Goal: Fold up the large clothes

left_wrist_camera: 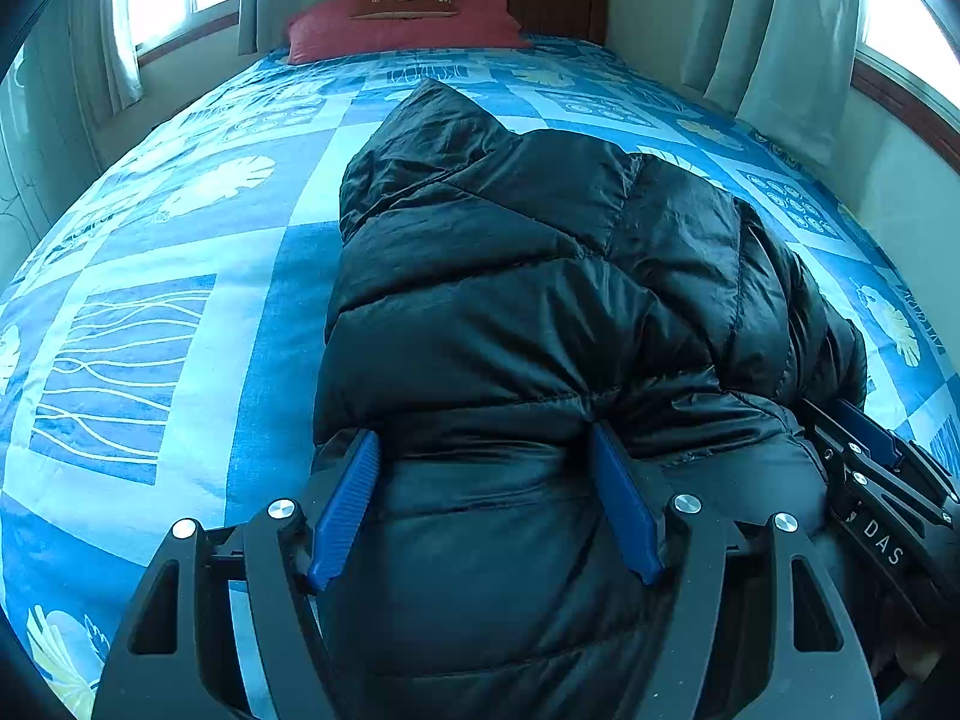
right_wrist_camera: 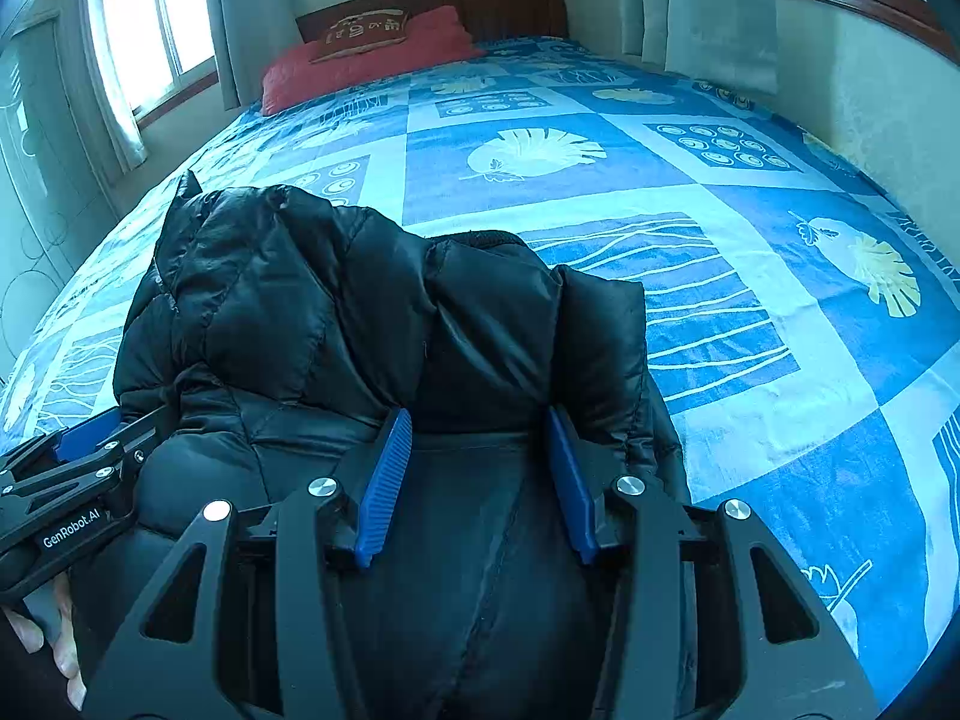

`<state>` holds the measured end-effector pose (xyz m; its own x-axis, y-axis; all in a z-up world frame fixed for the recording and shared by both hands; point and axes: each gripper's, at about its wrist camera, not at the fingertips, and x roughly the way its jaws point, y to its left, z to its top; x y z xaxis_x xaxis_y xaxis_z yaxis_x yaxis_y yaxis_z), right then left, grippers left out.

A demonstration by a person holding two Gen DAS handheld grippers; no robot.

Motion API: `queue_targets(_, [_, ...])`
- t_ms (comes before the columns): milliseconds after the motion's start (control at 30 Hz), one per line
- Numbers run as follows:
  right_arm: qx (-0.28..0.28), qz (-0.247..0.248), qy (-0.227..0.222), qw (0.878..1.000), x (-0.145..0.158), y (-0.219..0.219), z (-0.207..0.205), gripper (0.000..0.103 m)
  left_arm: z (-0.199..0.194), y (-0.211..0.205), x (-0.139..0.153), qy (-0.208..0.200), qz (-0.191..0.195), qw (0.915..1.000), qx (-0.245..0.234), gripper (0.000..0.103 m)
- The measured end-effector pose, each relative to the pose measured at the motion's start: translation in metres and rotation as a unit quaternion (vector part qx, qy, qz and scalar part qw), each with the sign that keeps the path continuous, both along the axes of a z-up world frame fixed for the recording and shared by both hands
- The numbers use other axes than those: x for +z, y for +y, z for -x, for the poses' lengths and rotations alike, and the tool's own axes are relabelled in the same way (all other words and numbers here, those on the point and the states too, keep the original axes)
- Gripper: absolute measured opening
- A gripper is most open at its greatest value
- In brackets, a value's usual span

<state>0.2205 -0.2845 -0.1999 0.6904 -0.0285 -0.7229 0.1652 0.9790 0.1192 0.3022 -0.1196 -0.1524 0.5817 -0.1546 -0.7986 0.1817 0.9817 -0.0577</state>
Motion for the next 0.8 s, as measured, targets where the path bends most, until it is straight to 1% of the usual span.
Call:
queue_targets(133, [0.001,0.011,0.004,1.000,0.005,0.003,0.000,0.045,0.000,0.000,0.003,-0.001,-0.003,1.0000,0.000,0.070])
queue_targets(233, [0.002,0.010,0.000,1.000,0.009,0.003,0.002,0.045,0.002,0.001,0.005,-0.002,-0.002,1.0000,-0.001,0.070])
queue_targets(433, [0.001,0.024,0.001,1.000,0.018,0.009,0.006,0.046,0.002,0.000,0.010,-0.006,-0.011,0.9999,-0.002,0.070])
queue_targets(500, [0.000,0.028,-0.001,1.000,0.022,0.010,0.007,0.047,0.003,0.000,0.012,-0.008,-0.016,0.9998,-0.003,0.070])
queue_targets(700, [-0.004,0.036,-0.004,0.999,0.030,0.014,0.014,0.049,0.008,-0.004,0.021,-0.022,-0.045,0.9987,-0.007,0.070])
queue_targets(800, [-0.005,0.032,-0.009,0.999,0.035,0.014,0.019,0.052,0.012,-0.002,0.027,-0.025,-0.044,0.9987,-0.002,0.070])
